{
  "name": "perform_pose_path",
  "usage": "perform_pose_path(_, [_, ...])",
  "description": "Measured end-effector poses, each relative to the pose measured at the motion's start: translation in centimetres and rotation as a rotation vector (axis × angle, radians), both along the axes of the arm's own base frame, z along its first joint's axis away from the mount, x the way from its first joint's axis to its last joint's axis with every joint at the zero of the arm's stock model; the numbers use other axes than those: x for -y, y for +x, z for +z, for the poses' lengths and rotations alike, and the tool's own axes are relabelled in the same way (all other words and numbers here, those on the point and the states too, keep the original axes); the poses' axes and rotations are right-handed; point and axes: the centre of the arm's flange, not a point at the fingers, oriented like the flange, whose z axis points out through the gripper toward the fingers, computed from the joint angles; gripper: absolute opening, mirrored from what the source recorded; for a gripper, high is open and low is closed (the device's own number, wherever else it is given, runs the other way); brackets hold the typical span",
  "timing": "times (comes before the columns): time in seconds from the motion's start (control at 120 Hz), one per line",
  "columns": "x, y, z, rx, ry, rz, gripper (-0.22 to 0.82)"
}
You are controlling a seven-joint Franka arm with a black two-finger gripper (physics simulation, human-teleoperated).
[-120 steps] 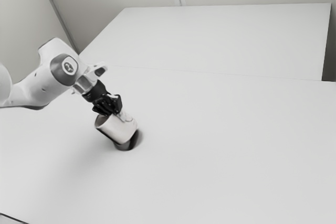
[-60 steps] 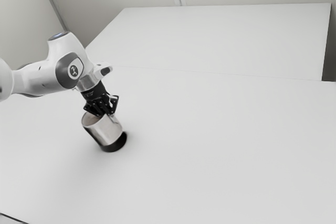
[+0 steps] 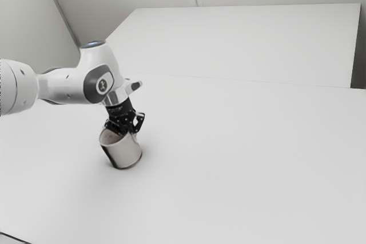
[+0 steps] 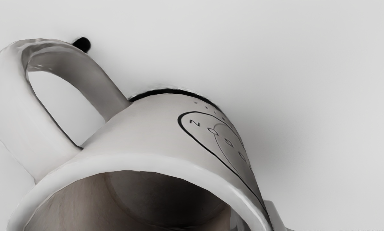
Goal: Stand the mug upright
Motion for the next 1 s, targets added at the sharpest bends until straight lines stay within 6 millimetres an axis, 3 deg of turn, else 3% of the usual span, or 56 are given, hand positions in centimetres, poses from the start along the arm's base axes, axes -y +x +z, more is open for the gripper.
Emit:
perform_pose_path(0.167, [-0.8, 0.0, -0.5, -0.014, 0.011, 0.055, -0.17])
perform_pose_path(0.308, [-0.2, 0.1, -0.7, -0.020, 0.021, 0.068, -0.16])
perform_pose_path(0.508, [-0.2, 0.8, 1.1, -0.002, 0.011, 0.086, 0.26])
perform_pose_path(0.65, [-0.1, 1.3, 3.5, 0.027, -0.005, 0.084, 0.43])
perform_pose_path(0.842, [-0.1, 1.3, 7.1, 0.056, -0.034, 0.077, 0.53])
perform_pose_path(1.0, [-0.3, 1.6, 13.0, 0.119, -0.035, 0.004, 0.57])
